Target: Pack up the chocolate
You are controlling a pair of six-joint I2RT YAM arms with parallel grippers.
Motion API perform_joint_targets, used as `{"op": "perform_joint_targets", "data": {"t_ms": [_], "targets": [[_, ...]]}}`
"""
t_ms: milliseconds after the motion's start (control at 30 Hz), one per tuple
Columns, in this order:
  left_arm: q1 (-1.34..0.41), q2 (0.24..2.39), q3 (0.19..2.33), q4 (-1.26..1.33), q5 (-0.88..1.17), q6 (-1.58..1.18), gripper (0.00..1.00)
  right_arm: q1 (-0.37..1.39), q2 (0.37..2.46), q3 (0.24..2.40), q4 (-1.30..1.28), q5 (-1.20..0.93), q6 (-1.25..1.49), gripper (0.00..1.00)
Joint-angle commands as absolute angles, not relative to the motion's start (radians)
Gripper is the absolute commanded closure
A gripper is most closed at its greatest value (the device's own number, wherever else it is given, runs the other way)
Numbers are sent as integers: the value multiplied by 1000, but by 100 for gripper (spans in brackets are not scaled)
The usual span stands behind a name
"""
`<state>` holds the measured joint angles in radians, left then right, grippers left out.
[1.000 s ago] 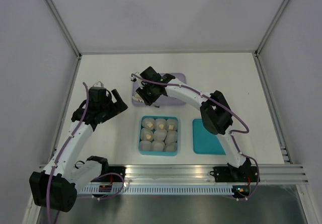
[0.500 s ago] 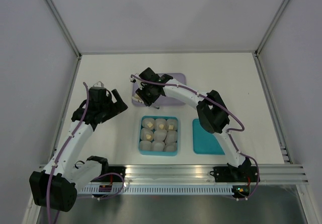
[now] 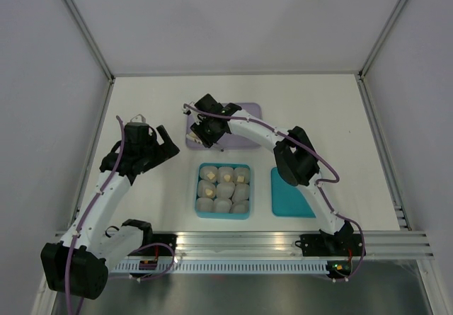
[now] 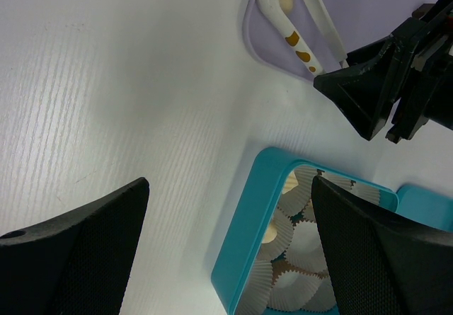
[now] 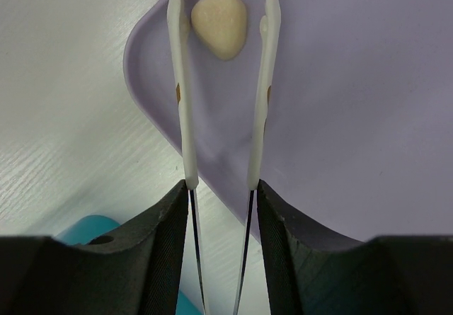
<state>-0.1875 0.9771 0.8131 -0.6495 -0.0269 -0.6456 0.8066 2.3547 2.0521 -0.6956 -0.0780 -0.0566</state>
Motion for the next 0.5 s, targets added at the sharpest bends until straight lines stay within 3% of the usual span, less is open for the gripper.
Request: {"op": "perform_joint_targets", "data": {"t_ms": [0, 133, 267, 467], "targets": [[-190, 960, 836, -649, -38, -615, 0, 805, 2365, 2095, -709, -74, -54, 53], [-190, 962, 839, -649, -40, -615, 0, 804, 2350, 2083, -716, -75, -54, 58], [-190, 954, 838, -649, -43, -617, 0, 804, 2309, 2039, -683, -86, -57, 76], [-190, 951, 838, -649, -43, -618, 0, 804, 2205, 1978, -629, -83, -63, 82]]}}
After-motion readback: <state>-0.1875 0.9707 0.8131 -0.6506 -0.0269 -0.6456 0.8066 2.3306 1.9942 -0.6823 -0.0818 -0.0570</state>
